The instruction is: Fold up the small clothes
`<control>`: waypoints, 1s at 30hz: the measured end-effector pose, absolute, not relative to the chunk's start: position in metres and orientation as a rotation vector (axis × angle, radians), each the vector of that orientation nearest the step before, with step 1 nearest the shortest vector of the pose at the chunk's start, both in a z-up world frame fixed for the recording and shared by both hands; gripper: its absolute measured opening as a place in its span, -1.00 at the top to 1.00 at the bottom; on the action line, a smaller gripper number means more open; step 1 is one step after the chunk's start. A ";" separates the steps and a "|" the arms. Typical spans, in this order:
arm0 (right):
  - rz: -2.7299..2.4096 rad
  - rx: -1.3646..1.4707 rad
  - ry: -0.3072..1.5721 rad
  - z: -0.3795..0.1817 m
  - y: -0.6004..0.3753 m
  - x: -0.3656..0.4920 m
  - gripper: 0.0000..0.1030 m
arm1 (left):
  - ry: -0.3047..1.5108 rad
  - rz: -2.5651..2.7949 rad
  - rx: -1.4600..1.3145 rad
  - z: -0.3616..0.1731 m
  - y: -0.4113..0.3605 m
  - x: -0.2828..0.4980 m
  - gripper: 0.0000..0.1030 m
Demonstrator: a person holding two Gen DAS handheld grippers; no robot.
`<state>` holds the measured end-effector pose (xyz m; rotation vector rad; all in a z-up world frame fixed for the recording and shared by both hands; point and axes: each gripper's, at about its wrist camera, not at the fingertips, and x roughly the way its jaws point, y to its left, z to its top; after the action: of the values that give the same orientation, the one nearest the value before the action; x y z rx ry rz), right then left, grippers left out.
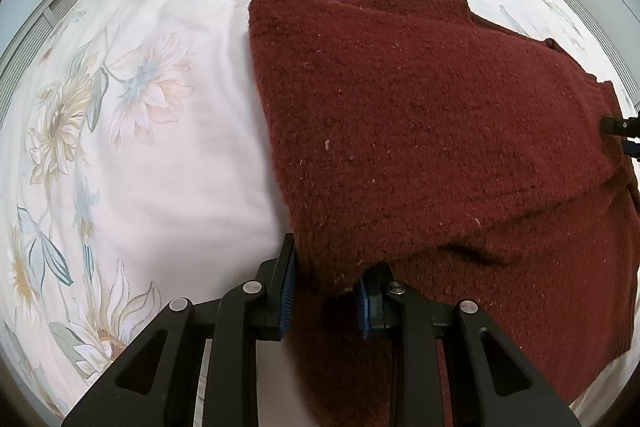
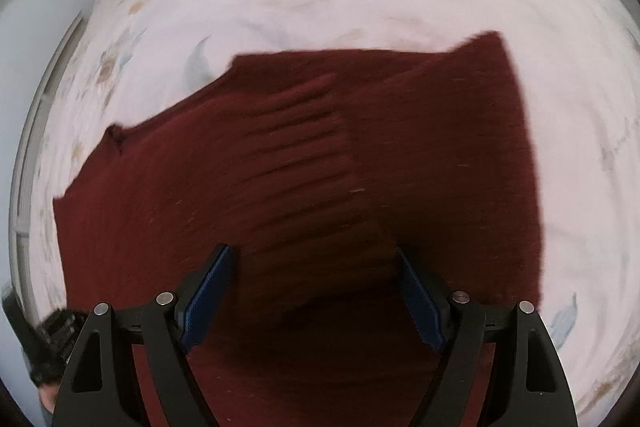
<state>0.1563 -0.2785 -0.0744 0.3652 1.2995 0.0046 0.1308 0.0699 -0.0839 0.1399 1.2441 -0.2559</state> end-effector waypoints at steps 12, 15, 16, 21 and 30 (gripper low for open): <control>0.047 0.234 1.152 -0.029 -0.272 0.133 0.82 | 1.235 -0.258 0.138 -0.075 0.074 0.127 0.57; 0.032 0.198 1.156 -0.034 -0.275 0.119 0.82 | 1.240 -0.256 0.136 -0.079 0.073 0.129 0.57; 0.025 0.183 1.170 -0.040 -0.278 0.115 0.82 | 1.241 -0.254 0.137 -0.079 0.073 0.130 0.57; 0.015 0.190 1.220 -0.073 -0.282 0.114 0.80 | 1.234 -0.230 0.158 -0.086 0.067 0.131 0.52; -0.057 0.113 1.184 -0.062 -0.293 0.099 -0.42 | 1.181 -0.144 0.211 -0.076 0.058 0.123 0.01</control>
<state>0.0993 -0.2934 -0.0621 0.1127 1.1842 -0.0574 0.1235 0.0579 -0.0763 0.2107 1.1806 -0.1438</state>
